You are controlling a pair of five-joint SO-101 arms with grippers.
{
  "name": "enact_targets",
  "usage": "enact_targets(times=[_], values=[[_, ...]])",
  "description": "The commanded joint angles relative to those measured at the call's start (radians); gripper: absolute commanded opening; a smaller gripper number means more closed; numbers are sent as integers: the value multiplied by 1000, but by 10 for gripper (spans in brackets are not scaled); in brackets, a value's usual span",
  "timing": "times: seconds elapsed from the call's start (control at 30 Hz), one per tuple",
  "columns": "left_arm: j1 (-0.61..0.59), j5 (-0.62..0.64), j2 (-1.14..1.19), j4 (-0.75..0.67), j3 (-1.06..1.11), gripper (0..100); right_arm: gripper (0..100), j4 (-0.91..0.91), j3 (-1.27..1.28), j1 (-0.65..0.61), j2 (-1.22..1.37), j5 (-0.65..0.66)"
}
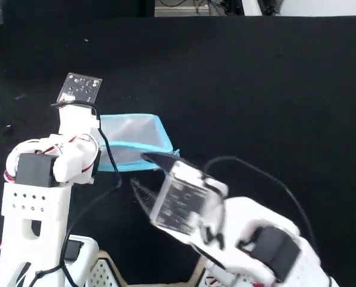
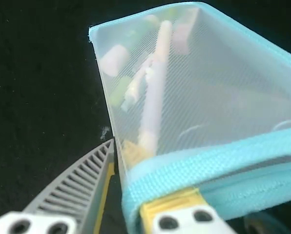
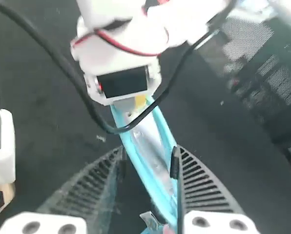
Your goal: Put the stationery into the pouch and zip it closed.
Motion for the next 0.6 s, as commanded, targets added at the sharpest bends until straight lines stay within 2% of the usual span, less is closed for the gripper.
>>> enact_targets(times=[0.0, 0.13, 0.3, 0.57], values=[[13, 11, 3, 2, -27, 30, 155, 60, -21, 94, -53, -5], [13, 11, 3, 2, -24, 30, 155, 55, 102, 210, -93, -5], [13, 9, 3, 2, -24, 30, 155, 54, 229, 272, -179, 18], [13, 8, 3, 2, -21, 30, 156, -71, 492, 328, -374, -21]])
